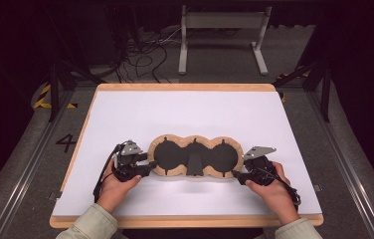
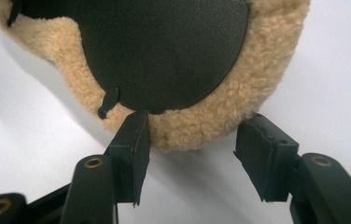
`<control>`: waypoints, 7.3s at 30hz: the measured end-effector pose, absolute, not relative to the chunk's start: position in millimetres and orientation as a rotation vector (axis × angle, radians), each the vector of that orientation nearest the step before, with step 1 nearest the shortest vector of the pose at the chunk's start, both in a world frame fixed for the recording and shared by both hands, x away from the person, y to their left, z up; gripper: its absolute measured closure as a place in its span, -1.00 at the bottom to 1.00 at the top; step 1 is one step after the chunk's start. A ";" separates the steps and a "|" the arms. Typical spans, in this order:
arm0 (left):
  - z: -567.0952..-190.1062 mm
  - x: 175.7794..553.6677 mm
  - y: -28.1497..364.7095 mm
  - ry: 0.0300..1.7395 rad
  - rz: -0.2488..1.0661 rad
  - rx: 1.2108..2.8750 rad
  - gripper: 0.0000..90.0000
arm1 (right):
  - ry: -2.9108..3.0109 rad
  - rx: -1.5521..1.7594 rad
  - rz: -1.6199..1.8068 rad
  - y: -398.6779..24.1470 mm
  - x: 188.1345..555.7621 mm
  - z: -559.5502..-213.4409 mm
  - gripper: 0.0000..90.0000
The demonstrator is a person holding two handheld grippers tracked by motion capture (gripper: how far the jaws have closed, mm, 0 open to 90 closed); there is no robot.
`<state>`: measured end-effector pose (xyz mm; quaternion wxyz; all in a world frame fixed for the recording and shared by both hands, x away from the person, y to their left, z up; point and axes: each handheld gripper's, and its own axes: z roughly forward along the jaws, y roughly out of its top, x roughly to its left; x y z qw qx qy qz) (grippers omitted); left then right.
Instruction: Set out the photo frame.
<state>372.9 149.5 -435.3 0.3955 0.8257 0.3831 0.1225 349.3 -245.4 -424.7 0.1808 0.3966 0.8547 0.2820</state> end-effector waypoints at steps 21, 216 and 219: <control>-430.1 353.6 151.3 0.908 0.406 2.100 0.29 | 2.375 1.062 0.840 -249.9 332.6 -420.1 0.13; -452.6 340.0 1.7 0.588 0.231 2.230 1.00 | 2.268 0.980 1.074 -277.6 286.8 -396.7 1.00; -453.9 344.4 3.9 0.626 0.254 2.232 1.00 | 2.270 0.977 1.072 -277.1 286.6 -396.7 1.00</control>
